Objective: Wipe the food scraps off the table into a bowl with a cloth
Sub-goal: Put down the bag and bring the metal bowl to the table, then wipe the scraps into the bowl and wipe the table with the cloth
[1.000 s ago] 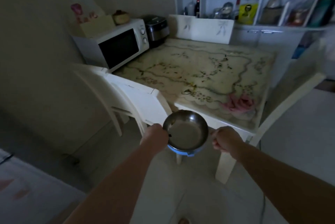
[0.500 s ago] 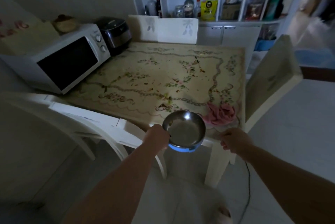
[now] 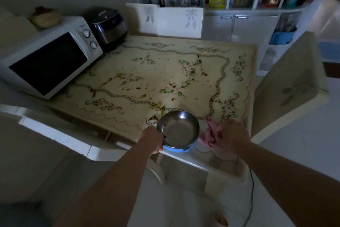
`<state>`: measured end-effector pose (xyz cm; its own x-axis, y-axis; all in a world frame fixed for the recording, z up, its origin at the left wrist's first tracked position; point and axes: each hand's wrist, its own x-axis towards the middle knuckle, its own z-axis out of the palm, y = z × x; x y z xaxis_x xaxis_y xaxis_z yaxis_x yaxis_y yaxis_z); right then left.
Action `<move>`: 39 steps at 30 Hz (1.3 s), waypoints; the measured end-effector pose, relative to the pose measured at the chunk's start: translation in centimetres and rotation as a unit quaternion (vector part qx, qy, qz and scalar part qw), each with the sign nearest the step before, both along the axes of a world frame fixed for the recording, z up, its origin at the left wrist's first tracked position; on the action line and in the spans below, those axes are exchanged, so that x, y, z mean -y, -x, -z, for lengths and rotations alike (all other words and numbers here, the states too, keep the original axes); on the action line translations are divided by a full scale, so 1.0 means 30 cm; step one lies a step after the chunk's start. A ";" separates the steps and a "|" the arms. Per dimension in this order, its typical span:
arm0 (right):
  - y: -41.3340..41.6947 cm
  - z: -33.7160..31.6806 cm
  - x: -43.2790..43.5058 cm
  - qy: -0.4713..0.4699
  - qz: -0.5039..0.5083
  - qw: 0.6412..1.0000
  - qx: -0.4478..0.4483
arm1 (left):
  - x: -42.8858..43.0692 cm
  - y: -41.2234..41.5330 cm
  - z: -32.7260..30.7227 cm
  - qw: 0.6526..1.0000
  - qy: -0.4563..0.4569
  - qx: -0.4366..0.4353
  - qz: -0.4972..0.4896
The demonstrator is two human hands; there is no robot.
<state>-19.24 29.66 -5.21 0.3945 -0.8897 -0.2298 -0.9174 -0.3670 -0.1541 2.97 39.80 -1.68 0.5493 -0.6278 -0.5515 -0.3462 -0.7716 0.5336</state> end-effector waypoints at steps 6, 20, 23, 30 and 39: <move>0.026 0.032 0.042 -0.045 0.001 0.999 -0.005 | 0.066 0.012 0.043 0.992 0.013 -0.085 -0.093; 0.046 0.004 0.260 0.068 0.239 0.900 0.358 | 0.193 0.084 0.082 0.996 -0.001 -0.075 -0.056; 0.044 -0.036 0.290 0.065 0.239 0.862 0.442 | 0.234 0.132 0.078 0.993 -0.009 -0.107 -0.049; -0.019 -0.096 0.284 -0.009 0.189 0.868 0.458 | 0.281 0.206 0.091 0.986 -0.031 -0.163 -0.035; -0.252 -0.127 0.231 -0.141 0.127 0.855 0.483 | 0.255 0.081 -0.073 0.990 0.090 -0.086 -0.069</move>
<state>-11.67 22.75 -1.40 0.3226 -0.9382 -0.1252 -0.3564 0.0021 -0.9343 0.55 32.15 0.52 0.5443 -0.6503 -0.5300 -0.1374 -0.6924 0.7083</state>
